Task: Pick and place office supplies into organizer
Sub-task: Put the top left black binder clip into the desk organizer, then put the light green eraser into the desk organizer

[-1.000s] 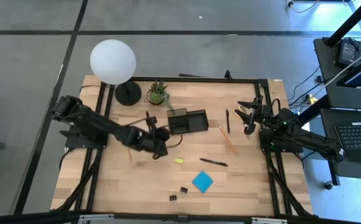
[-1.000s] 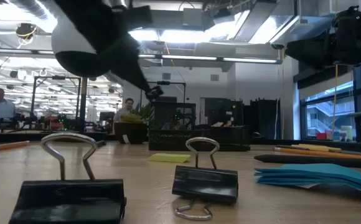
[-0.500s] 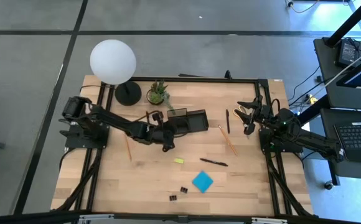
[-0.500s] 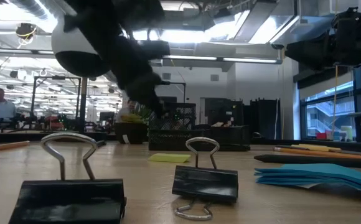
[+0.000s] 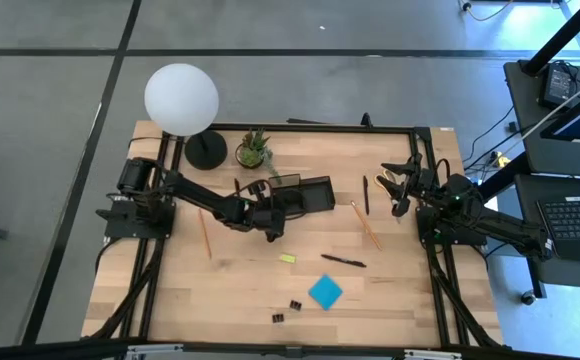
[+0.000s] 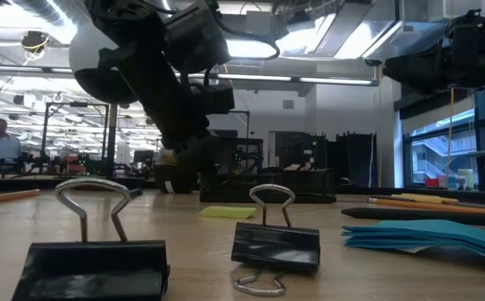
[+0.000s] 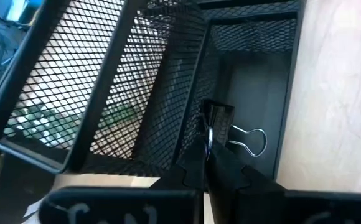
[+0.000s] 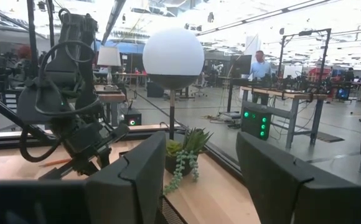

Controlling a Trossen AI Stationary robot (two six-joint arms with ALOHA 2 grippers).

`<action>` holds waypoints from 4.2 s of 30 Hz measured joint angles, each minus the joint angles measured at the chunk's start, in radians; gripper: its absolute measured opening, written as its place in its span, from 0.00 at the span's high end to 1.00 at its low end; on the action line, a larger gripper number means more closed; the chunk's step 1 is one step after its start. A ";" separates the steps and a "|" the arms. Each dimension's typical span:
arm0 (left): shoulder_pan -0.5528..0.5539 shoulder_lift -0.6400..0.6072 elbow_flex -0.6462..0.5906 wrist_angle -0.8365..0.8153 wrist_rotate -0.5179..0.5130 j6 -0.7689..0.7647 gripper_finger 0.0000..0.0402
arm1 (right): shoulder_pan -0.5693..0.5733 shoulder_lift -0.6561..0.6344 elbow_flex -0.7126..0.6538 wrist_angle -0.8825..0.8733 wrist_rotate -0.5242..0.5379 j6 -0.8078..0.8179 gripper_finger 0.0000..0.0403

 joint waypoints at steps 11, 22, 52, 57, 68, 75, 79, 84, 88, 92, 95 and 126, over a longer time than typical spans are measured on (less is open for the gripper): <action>0.000 0.000 0.001 0.001 0.002 0.034 0.83 | 0.000 0.000 0.000 0.000 0.000 -0.001 0.50; -0.020 -0.078 0.104 -0.142 -0.014 0.125 0.66 | 0.000 0.000 0.000 0.009 0.000 -0.002 0.50; -0.173 0.043 0.118 0.046 0.547 0.234 0.51 | 0.000 0.000 0.000 0.016 0.000 0.001 0.50; -0.172 0.101 0.117 0.049 0.547 0.204 0.51 | 0.000 0.000 0.000 0.016 0.000 0.001 0.50; -0.168 0.140 0.121 0.059 0.550 0.127 0.54 | 0.000 0.000 0.000 0.015 0.000 0.002 0.50; -0.173 0.142 0.120 0.059 0.535 0.147 0.64 | 0.000 0.000 0.000 0.015 0.000 0.002 0.50; -0.173 0.143 0.120 0.059 0.535 0.148 0.70 | 0.000 0.000 0.000 0.015 0.000 0.002 0.50; -0.173 0.143 0.120 0.058 0.532 0.149 0.77 | 0.000 0.000 0.000 0.015 0.000 0.002 0.50; -0.173 0.143 0.120 0.057 0.531 0.149 0.80 | 0.000 0.000 0.000 0.015 0.000 0.001 0.50; -0.172 0.143 0.129 0.050 0.530 0.149 0.80 | 0.000 0.000 0.000 0.015 0.000 0.001 0.50; -0.172 0.129 0.135 0.038 0.530 0.152 0.80 | 0.000 0.000 0.000 0.015 0.000 0.001 0.50; 0.071 -0.087 0.138 -0.125 0.203 0.210 0.82 | 0.000 0.000 0.000 0.013 0.000 -0.006 0.50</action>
